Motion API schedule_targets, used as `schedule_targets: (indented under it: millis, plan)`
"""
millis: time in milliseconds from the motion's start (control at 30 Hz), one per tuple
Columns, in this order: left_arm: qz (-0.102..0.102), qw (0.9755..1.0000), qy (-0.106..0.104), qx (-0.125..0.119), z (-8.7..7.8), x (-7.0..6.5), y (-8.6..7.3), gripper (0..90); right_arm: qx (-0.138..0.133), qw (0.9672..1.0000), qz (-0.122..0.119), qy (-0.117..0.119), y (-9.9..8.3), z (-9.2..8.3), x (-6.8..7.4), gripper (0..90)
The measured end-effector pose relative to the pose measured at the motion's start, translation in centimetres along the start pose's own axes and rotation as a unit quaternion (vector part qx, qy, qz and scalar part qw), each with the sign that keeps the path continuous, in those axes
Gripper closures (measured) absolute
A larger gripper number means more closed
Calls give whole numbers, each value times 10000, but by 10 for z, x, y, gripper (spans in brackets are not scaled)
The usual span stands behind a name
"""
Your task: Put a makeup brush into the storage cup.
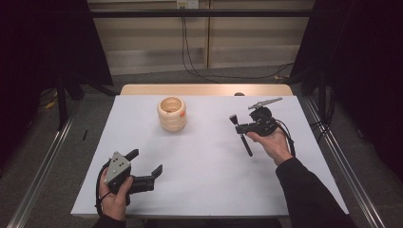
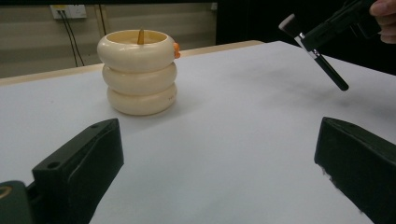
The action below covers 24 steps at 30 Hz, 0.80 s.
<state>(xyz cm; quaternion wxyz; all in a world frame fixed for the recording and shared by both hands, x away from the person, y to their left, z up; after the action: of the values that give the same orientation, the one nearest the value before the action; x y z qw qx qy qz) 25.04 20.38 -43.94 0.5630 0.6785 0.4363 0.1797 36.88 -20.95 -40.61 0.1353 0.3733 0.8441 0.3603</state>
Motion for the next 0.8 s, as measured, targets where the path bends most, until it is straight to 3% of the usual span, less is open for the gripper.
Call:
schedule_targets:
  millis: [167,467,800]
  plan:
    - [-7,10000,-18,-4,0,0,0,12,-274,9996,51,-25,-4,-5,0,783]
    - [-15,10000,-16,8,0,0,0,12,-775,9967,-219,134,-8,-13,6,783]
    - [-14,10000,-25,13,0,0,0,12,-1523,9877,-112,338,-11,-24,7,783]
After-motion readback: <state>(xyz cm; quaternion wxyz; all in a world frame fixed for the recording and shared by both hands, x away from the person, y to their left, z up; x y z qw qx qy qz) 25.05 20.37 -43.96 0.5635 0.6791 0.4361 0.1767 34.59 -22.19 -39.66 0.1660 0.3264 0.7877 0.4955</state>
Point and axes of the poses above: each handheld gripper's, and its own axes: z roughly forward along the jaws, y roughly out of its top, x roughly to its left, the point moved 1 cm from there along z, roughly forward along the jaws, and after that the axes turned 12 degrees about -z, right-handed, at the moved point
